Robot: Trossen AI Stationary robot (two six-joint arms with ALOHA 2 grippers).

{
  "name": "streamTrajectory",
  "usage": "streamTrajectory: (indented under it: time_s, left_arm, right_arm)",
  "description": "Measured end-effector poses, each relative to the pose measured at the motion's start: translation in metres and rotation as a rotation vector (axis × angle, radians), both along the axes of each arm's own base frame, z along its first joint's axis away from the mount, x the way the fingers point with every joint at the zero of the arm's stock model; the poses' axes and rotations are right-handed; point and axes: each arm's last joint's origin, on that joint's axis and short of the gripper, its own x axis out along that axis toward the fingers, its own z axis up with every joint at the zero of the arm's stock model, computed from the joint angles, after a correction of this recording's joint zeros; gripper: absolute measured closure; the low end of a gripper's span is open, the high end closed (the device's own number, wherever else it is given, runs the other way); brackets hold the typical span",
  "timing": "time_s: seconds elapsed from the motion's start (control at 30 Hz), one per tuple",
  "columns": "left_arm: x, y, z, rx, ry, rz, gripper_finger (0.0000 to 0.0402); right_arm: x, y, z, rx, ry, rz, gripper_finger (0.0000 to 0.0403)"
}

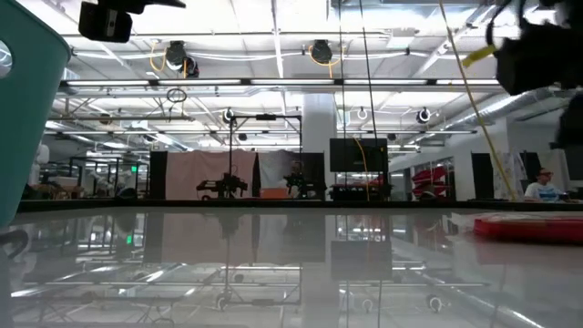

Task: Sort popcorn bags into baskets
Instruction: Put the red popcorn bag into the green bin

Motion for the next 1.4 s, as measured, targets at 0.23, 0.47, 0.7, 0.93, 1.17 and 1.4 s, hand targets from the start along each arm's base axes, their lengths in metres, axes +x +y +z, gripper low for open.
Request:
streamTrajectory:
  time_s: [0.23,0.47,0.7,0.93,1.17,1.4]
  left_arm:
    - [0.001,0.002,0.000,0.002,-0.001,0.010,0.0234]
    - [0.001,0.002,0.001,-0.031,-0.007,0.025,0.0234]
    - [0.002,0.002,0.002,-0.039,-0.020,0.028,0.0234]
    - [0.005,0.009,0.002,-0.029,-0.026,0.055,0.0234]
    - [0.009,0.018,0.005,0.002,-0.051,0.078,0.0234]
    - [0.011,0.025,0.005,0.039,-0.058,0.093,0.0234]
  right_arm:
    - [-0.015,0.015,-0.034,-0.067,-0.119,0.081,0.0132]
    - [-0.032,0.023,-0.056,-0.177,-0.222,0.166,0.0116]
    - [-0.037,0.033,-0.061,-0.225,-0.372,0.208,0.0130]
    - [-0.037,0.040,-0.078,-0.272,-0.301,0.199,0.0178]
    - [-0.032,0.043,-0.086,-0.291,-0.307,0.152,0.0285]
    - [-0.024,0.044,-0.080,-0.221,-0.362,0.087,0.0392]
